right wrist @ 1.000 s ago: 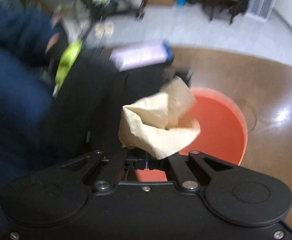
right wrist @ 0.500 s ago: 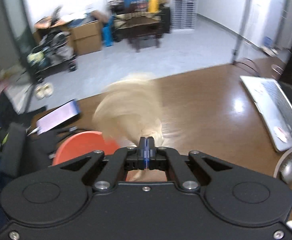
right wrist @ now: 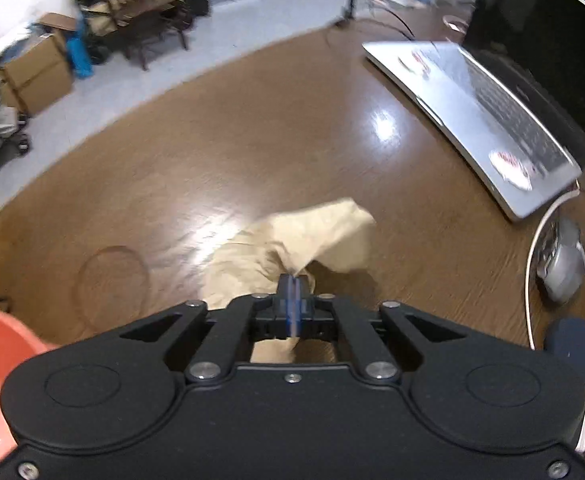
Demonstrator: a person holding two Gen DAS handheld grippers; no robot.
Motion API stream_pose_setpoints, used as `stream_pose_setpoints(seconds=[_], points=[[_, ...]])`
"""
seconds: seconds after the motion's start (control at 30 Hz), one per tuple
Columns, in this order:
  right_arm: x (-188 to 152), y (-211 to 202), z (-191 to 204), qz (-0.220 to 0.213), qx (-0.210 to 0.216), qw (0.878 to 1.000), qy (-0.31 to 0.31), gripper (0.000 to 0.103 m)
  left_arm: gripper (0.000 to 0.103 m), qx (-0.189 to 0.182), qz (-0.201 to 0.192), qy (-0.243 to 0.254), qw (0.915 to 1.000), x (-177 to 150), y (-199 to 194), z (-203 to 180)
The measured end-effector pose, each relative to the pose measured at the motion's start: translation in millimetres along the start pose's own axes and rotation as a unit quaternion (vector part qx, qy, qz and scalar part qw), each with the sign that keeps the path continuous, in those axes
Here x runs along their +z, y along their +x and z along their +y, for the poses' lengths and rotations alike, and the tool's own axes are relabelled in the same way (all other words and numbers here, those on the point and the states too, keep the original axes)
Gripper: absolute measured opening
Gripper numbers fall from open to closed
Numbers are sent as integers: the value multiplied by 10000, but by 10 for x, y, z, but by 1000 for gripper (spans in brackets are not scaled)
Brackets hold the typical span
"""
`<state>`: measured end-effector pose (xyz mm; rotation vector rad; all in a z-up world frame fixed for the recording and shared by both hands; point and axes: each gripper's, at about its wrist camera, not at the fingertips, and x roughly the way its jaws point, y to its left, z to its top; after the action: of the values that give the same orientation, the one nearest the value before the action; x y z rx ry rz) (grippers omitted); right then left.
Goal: Clean bowl
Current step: 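Lift the paper towel away and drop it on the table, right gripper, then lower the pink bowl onto the table and release it with the left gripper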
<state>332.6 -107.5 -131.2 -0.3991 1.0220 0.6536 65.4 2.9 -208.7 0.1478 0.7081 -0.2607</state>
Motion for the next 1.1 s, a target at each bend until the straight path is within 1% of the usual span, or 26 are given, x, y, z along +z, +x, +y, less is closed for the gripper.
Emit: stream_pose_setpoints(seconds=[0.03,0.1,0.2,0.27,0.3,0.33,0.37,0.4,0.43,0.47,0.53,0.6,0.67,0.7,0.77,0.8,0.87,0.9,0.93,0.97,1.0,1.03,1.1], points=[[-16,43,8,100,73,9999,7,60,100,15,-14,18,10000,-5,-8,-5],[-52,124,29,288,202,9994,8,70,100,12,-25,32,10000,-8,-17,-6],[-164,17,66,191,78,9997,-153,71,100,9,-35,61,10000,-6,-24,-15],[-170,-130,55,35,71,9999,-108,71,100,28,-47,164,9999,-20,-43,-37],[-190,-260,40,-145,61,9999,-45,72,100,47,-53,230,9997,-31,-62,-50],[-173,-288,31,-199,75,9998,-28,73,101,63,-54,287,9996,-44,-81,-63],[-217,-459,44,-371,109,9993,-5,73,101,71,-47,335,9994,-57,-103,-72],[-273,-614,76,-534,118,9985,-19,76,101,71,-39,358,9993,-64,-117,-75],[-298,-654,90,-571,136,9983,-35,80,102,61,-21,390,9992,-75,-141,-78],[-418,-838,161,-694,218,9973,-114,80,103,47,-6,420,9991,-86,-167,-80],[-558,-986,258,-794,174,9966,-113,80,103,-35,56,427,9991,-97,-232,-60],[-637,-1041,312,-804,184,9966,-64,80,103,-98,110,371,9992,-107,-292,-27],[-868,-1207,439,-838,120,9964,33,83,103,-145,220,278,9993,-127,-354,19],[-980,-1256,479,-760,54,9969,211,84,103,-221,297,236,9990,-134,-380,44],[-1084,-1273,504,-588,-114,9964,603,84,103,-453,454,144,9978,-143,-468,111],[-1160,-1316,517,-508,-192,9947,871,84,103,-511,478,122,9975,-128,-521,129],[-1319,-1408,556,-312,-278,9894,1387,84,103,-515,483,68,9975,-59,-665,167],[-1397,-1449,599,-232,-232,9875,1543,84,103,-451,507,12,9977,-8,-733,186],[-1471,-1489,640,-157,-189,9855,1679,84,103,-330,579,-154,9977,76,-806,214],[-1522,-1517,671,-124,-164,9853,1696,84,103,-192,672,-388,9968,178,-885,250],[-1580,-1562,734,-98,-162,9850,1713,84,103,-126,719,-514,9960,233,-926,269],[-1688,-1631,861,-59,-179,9850,1713,84,103,-57,755,-706,9946,320,-997,289],[-1790,-1699,967,38,-201,9832,1814,85,103,84,794,-894,9928,443,-1092,298]])
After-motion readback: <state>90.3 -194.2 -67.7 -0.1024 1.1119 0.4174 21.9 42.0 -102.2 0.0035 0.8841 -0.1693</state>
